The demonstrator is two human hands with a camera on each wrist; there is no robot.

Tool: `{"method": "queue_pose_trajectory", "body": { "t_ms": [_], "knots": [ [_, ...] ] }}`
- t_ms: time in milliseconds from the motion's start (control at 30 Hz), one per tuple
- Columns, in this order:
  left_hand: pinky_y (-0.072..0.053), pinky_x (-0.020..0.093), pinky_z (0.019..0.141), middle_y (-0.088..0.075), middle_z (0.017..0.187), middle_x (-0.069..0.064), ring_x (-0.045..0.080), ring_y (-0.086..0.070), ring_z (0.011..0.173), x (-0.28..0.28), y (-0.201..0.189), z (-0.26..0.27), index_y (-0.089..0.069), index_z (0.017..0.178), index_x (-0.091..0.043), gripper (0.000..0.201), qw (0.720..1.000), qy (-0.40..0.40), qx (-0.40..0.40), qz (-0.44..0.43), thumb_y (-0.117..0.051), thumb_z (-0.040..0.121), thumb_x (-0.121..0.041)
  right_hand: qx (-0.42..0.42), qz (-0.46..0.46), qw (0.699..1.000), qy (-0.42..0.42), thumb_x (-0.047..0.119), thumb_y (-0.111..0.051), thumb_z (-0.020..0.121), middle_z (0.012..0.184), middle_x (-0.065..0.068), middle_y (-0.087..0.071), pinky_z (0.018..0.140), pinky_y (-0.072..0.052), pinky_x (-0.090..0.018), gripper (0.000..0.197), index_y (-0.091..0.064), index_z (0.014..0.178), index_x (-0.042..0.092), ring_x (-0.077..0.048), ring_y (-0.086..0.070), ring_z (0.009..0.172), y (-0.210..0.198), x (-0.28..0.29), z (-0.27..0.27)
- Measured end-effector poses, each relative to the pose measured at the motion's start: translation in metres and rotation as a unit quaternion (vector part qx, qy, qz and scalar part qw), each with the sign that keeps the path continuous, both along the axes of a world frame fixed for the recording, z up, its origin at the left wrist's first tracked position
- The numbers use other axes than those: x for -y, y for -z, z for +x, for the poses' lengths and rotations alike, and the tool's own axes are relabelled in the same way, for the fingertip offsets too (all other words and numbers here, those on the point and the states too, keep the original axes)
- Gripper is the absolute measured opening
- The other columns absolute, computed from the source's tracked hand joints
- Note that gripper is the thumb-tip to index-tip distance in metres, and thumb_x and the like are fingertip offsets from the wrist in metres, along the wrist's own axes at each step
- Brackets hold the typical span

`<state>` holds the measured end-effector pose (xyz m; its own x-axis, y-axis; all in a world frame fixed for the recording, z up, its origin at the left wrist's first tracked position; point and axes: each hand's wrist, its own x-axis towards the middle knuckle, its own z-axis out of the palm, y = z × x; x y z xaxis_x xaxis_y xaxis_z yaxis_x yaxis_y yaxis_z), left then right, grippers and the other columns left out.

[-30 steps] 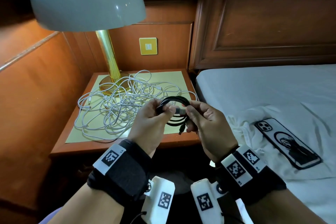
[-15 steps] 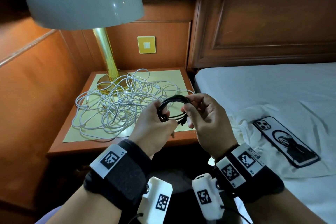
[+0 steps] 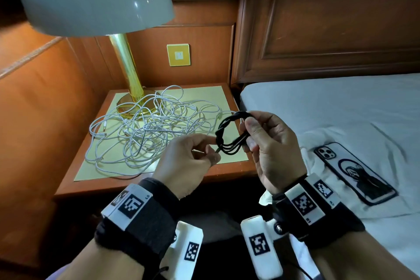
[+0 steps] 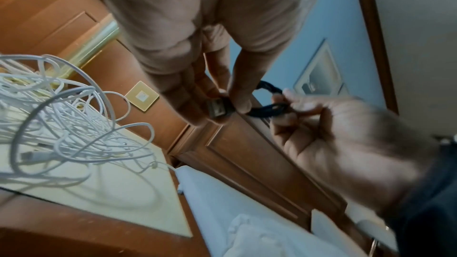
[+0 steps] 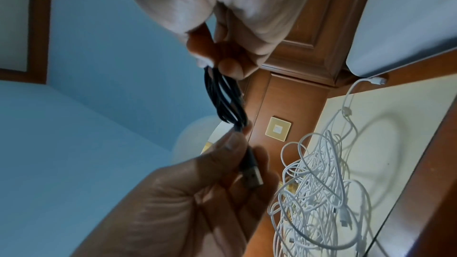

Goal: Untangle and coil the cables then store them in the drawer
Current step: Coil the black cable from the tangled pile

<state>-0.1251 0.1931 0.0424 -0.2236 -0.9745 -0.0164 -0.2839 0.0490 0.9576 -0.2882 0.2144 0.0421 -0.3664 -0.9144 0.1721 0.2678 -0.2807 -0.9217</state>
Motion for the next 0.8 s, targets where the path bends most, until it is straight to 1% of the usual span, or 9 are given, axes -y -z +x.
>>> {"method": "queue_pose_trajectory", "body": {
  "t_ms": [100,233,333,367,467,533,600,700,800],
  "knots": [
    [-0.057,0.043,0.079,-0.066,0.069,0.002,0.017,-0.062,0.068,0.004,0.001,0.001,-0.072,0.098,-0.02,0.018,0.999,0.012,-0.047,0.009,-0.076,0.086,-0.007,0.0,0.017,0.999,-0.046,0.005,-0.061,0.095,0.079,-0.01,-0.064,0.054,-0.041,-0.024,0.007,-0.064,0.099,0.009,-0.01,-0.044,0.048,0.0,0.001,-0.003],
    [-0.053,0.031,0.067,-0.062,0.076,0.007,0.02,-0.058,0.068,0.011,-0.001,0.001,-0.066,0.097,-0.004,0.015,0.985,0.033,-0.145,0.089,-0.07,0.086,0.005,-0.006,0.025,0.998,-0.066,0.008,-0.063,0.092,0.079,-0.011,-0.066,0.051,-0.04,-0.022,0.012,-0.065,0.104,0.008,-0.011,-0.045,0.049,0.0,0.002,-0.009],
    [-0.052,0.032,0.066,-0.067,0.08,0.009,0.024,-0.059,0.072,0.013,0.001,0.002,-0.065,0.096,-0.005,0.018,0.982,0.039,-0.168,0.08,-0.069,0.085,0.009,-0.049,0.042,0.997,-0.03,0.015,-0.069,0.088,0.079,-0.012,-0.07,0.05,-0.038,-0.023,0.014,-0.07,0.102,0.013,-0.013,-0.046,0.051,0.002,0.005,-0.014],
    [-0.051,0.031,0.066,-0.07,0.081,0.008,0.022,-0.06,0.072,0.014,0.001,0.001,-0.066,0.096,-0.006,0.019,0.983,0.038,-0.169,0.064,-0.069,0.085,0.009,-0.08,0.05,0.995,-0.012,0.02,-0.071,0.087,0.08,-0.013,-0.071,0.052,-0.039,-0.024,0.016,-0.072,0.102,0.016,-0.015,-0.049,0.053,0.003,0.007,-0.017],
    [-0.052,0.025,0.069,-0.076,0.087,0.005,0.016,-0.065,0.077,0.013,0.0,-0.001,-0.069,0.101,-0.006,0.023,0.984,0.034,-0.177,0.012,-0.069,0.085,0.01,-0.153,0.08,0.985,0.003,0.028,-0.073,0.088,0.087,-0.026,-0.068,0.058,-0.041,-0.029,0.014,-0.073,0.101,0.023,-0.035,-0.058,0.066,0.005,0.011,-0.025],
    [-0.052,0.022,0.074,-0.076,0.095,0.008,0.012,-0.068,0.084,0.011,-0.001,-0.003,-0.07,0.105,-0.006,0.025,0.985,0.043,-0.165,-0.03,-0.068,0.085,0.01,-0.122,0.12,0.985,-0.026,0.022,-0.071,0.09,0.087,-0.023,-0.069,0.056,-0.041,-0.033,0.015,-0.072,0.103,0.016,-0.032,-0.059,0.065,0.004,0.012,-0.028],
    [-0.053,0.02,0.079,-0.076,0.099,0.01,0.013,-0.069,0.089,0.011,-0.001,-0.003,-0.07,0.105,-0.009,0.027,0.985,0.056,-0.145,-0.075,-0.067,0.086,0.011,-0.041,0.166,0.982,-0.075,0.015,-0.071,0.086,0.079,-0.015,-0.067,0.054,-0.041,-0.034,0.02,-0.07,0.103,0.006,-0.022,-0.056,0.056,0.003,0.01,-0.029],
    [-0.056,0.032,0.086,-0.076,0.099,0.009,0.026,-0.069,0.098,0.013,0.002,0.0,-0.071,0.104,-0.01,0.027,0.984,0.07,-0.11,-0.122,-0.069,0.085,0.009,0.031,0.211,0.968,-0.132,0.014,-0.074,0.077,0.072,-0.009,-0.061,0.047,-0.043,-0.029,0.024,-0.069,0.098,0.003,-0.018,-0.049,0.052,0.0,0.006,-0.029],
    [-0.056,0.036,0.089,-0.077,0.098,0.003,0.023,-0.071,0.097,0.015,0.007,0.004,-0.073,0.102,-0.014,0.027,0.987,0.055,-0.092,-0.116,-0.073,0.084,0.005,0.021,0.206,0.973,-0.106,0.016,-0.079,0.071,0.075,-0.01,-0.061,0.046,-0.038,-0.028,0.028,-0.07,0.095,0.005,-0.017,-0.047,0.051,0.004,0.009,-0.028]
  ]
}}
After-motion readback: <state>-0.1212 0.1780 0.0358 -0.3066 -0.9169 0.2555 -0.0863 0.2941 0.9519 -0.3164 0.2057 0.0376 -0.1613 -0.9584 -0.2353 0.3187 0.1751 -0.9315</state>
